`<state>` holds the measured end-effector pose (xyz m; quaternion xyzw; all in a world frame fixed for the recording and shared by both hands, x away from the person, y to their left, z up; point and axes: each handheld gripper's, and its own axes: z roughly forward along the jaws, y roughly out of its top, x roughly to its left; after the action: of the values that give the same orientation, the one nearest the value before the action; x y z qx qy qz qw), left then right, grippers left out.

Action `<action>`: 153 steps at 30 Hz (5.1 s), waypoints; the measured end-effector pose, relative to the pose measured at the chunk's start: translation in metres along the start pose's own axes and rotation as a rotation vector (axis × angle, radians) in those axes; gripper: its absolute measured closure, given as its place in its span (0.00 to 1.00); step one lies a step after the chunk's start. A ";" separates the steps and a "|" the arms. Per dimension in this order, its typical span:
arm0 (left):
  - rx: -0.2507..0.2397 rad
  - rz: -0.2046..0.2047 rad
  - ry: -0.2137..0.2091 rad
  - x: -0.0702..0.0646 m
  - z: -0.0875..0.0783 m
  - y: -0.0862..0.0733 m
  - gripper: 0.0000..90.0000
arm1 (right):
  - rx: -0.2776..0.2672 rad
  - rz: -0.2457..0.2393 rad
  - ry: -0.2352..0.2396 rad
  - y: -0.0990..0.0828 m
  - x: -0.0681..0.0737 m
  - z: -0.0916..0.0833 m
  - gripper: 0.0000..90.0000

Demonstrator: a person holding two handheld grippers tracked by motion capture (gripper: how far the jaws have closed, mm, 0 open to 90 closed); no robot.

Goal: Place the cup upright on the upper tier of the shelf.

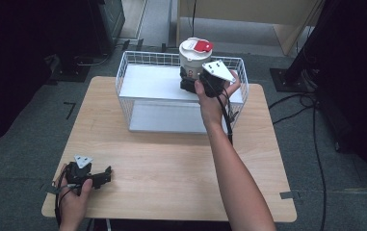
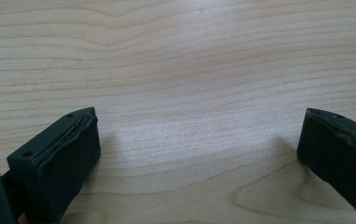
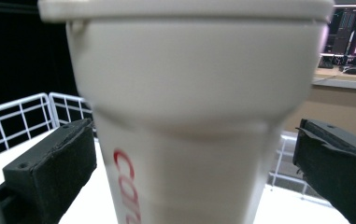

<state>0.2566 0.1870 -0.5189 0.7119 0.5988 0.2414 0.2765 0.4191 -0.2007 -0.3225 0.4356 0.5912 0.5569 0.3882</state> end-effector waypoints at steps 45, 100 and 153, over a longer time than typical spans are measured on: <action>0.000 0.000 0.001 0.000 0.000 0.000 0.00 | 0.010 -0.010 0.025 -0.062 -0.026 -0.105 0.00; 0.000 0.000 0.001 0.000 0.000 0.000 0.00 | 0.187 0.008 -0.159 -0.158 -0.100 -0.207 0.00; -0.002 -0.001 0.000 0.000 0.000 0.000 0.00 | 0.605 0.108 -0.192 -0.219 -0.153 -0.272 0.00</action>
<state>0.2566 0.1870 -0.5190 0.7113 0.5989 0.2420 0.2771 0.1932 -0.4329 -0.5237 0.6122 0.6667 0.3322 0.2651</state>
